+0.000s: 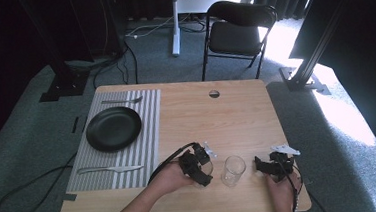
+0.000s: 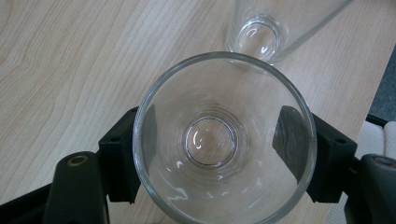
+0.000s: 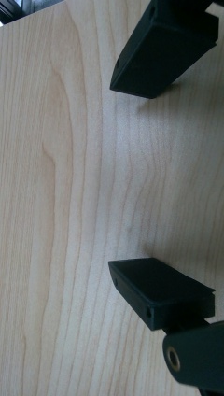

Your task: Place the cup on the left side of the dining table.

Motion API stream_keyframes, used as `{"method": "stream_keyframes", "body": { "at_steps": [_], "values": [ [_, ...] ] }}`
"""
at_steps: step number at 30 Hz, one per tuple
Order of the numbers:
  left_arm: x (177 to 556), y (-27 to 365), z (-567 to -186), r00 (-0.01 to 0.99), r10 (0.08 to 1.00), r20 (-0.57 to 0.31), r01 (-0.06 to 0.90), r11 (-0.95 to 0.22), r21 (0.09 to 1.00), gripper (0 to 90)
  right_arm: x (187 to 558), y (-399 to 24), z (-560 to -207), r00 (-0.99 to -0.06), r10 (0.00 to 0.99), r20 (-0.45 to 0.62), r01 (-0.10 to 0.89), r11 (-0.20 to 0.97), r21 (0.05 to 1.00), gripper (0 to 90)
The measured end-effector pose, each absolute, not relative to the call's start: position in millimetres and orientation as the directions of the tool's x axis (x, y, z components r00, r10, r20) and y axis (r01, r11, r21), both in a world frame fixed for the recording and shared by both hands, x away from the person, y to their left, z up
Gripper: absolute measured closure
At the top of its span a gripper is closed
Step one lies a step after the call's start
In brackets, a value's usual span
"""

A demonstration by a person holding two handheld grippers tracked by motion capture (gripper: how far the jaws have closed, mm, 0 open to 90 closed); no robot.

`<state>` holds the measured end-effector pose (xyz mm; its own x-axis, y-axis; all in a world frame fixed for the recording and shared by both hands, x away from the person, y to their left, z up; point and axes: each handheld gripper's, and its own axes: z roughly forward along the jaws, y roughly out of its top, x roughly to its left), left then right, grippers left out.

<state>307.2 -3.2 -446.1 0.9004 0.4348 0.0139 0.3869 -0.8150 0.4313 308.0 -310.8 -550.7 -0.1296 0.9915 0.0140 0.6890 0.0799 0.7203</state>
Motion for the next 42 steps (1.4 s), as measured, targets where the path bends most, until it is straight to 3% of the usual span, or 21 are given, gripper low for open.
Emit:
{"method": "stream_keyframes", "body": {
  "at_steps": [24,42],
  "values": [
    [318,4,-415,0.893,0.450,0.023,0.387,-0.792,0.473,28.8,308,-311,-551,-0.129,0.992,0.013,0.689,0.080,0.720,11.8],
    [346,22,-402,0.837,0.547,0.013,0.466,-0.727,0.504,28.8,308,-311,-551,-0.128,0.992,0.013,0.688,0.079,0.721,11.8]
  ]
}}
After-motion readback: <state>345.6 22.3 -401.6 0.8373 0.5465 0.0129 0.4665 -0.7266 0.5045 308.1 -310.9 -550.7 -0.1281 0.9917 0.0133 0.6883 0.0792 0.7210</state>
